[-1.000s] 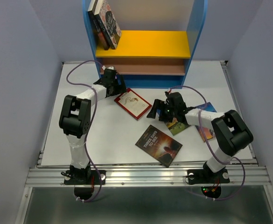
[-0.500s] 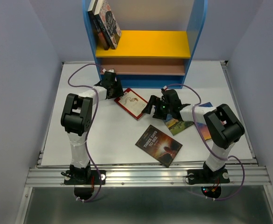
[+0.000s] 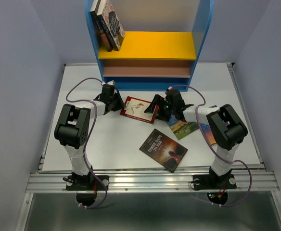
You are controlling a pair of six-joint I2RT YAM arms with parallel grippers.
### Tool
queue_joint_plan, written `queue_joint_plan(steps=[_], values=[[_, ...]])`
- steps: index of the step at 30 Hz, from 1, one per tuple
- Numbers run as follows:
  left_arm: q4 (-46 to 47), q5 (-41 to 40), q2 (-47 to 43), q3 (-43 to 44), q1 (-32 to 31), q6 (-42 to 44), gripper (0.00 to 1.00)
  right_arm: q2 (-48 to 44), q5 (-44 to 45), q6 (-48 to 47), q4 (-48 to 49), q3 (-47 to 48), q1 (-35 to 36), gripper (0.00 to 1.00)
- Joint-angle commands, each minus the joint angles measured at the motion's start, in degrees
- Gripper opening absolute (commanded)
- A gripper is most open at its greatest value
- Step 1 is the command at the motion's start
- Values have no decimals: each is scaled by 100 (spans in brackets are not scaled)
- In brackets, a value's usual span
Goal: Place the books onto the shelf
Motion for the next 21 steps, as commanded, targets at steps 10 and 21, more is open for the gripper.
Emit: queue_joint_plan(steps=[10,21], values=[[69,604,-434,-831,-967,-878,22,-650,-643,-26,761,144,56,98],[456,744,-531,-919,-1108,-1177,19,-905,-1180,115,1403,-6,56,70]])
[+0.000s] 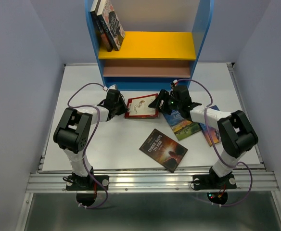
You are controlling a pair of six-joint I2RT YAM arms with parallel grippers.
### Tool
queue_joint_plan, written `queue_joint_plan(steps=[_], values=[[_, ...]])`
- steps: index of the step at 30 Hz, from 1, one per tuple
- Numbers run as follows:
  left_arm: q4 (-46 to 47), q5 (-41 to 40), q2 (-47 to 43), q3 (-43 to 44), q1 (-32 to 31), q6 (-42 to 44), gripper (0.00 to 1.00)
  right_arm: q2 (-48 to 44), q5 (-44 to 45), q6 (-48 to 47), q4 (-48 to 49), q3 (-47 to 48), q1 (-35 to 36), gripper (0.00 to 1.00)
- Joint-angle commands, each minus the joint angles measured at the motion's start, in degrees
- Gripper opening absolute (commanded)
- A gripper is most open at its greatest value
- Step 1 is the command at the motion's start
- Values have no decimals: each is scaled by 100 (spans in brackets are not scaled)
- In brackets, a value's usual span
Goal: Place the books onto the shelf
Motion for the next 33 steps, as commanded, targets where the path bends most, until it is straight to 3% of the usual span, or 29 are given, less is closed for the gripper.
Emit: queue_joint_plan(steps=[1,4,12,13,14,19,21,22,25,29,33], values=[[-64,1363,-35,-147,-584,-418,19,-59,-1042,312,1397,103,242,64],[-29,1398,-44,-138,-584,-427,18,116,-1077,285,1344,77,242,47],[33,1425,-166,-156,-593,-340,18,486,-1131,251,1169,270,242,20],[33,1425,-210,-156,-601,-270,20,486,-1043,189,1081,296,242,17],[33,1347,-350,-156,-627,-104,29,346,-781,23,828,358,242,12],[24,1100,-974,-156,-672,784,61,-50,-85,-417,-8,639,242,10],[42,1143,-1396,-173,-741,1301,90,-147,126,-523,-325,762,242,10],[50,1004,-1563,-200,-916,1852,99,-173,153,-541,-395,789,242,10],[164,767,-2090,-366,-1390,2969,99,-165,197,-593,-685,990,242,10],[69,1020,-2337,-464,-1743,3921,99,-16,154,-602,-1132,1342,242,10],[16,863,-2215,-446,-1946,4160,99,64,136,-593,-1415,1553,242,10]])
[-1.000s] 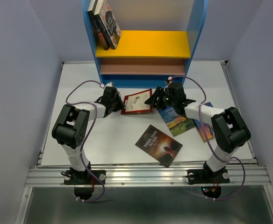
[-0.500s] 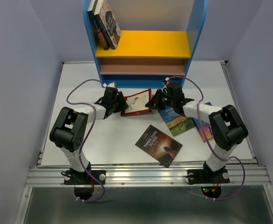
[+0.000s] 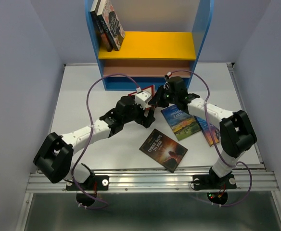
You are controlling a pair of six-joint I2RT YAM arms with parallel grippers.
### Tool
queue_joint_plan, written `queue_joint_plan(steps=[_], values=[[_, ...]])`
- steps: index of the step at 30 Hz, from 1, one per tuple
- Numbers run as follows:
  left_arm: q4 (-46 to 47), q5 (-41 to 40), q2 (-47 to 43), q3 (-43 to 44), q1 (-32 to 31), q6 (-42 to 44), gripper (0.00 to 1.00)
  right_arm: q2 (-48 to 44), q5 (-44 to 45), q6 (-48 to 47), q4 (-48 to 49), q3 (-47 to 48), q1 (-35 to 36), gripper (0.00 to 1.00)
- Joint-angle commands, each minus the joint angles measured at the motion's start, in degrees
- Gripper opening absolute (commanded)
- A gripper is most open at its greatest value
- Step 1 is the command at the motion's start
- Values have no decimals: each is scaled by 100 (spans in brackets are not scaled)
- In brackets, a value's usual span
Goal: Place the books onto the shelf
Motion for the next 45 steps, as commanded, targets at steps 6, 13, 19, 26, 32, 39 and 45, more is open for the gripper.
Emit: queue_joint_plan(steps=[6,13,19,26,32,39,45], values=[[30,-1083,460,338,-369,1056,99,-37,11,-43,-437,555,52,10],[487,-2104,619,382,-475,1425,96,7,-296,36,-640,696,52,11],[453,-2139,1049,558,-484,1663,90,33,-384,177,-684,784,52,13],[338,-2464,1340,725,-554,1636,65,139,-613,221,-842,1039,52,14],[408,-2666,1322,707,-554,1610,8,104,-692,239,-895,1091,52,18],[400,-2957,1261,611,-563,1584,0,-81,142,-112,-1176,1320,0,68],[452,-2922,997,479,-563,1312,0,-449,1319,-499,-1413,1759,-360,100]])
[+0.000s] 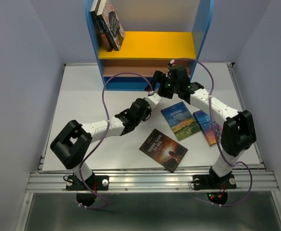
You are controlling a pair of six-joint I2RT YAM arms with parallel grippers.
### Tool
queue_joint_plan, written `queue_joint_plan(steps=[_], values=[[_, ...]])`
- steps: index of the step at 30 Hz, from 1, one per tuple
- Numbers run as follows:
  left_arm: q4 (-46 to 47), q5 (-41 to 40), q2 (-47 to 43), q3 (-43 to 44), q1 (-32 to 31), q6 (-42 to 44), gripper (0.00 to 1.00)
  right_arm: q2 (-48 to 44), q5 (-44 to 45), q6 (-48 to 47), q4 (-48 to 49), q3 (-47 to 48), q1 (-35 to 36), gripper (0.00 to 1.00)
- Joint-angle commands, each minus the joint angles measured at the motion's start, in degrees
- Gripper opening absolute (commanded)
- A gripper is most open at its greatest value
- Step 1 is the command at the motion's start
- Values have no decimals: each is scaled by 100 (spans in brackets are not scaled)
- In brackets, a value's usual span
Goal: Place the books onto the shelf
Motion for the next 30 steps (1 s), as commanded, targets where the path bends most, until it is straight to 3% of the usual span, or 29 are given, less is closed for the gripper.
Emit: queue_joint_plan(steps=[1,5,9,13,17,23,30], values=[[81,-231,-378,-63,93,-485,0,-706,1010,-373,-250,535,-324,100],[221,-196,-816,-186,93,-591,0,-1284,2325,-627,-268,606,-517,100],[318,-161,-1248,-108,102,-793,0,-1846,3109,-961,-259,449,-579,100],[327,-108,-1827,173,154,-1048,0,-2435,3481,-1155,-224,36,-579,100],[450,102,-2293,630,198,-960,0,-3069,3560,-1234,100,-963,-579,100],[617,480,-2102,1886,435,-688,0,-3712,3331,-1489,690,-1784,-579,100],[213,1096,-732,4423,1401,-1241,0,-3853,3657,-1639,690,-1995,-579,100]])
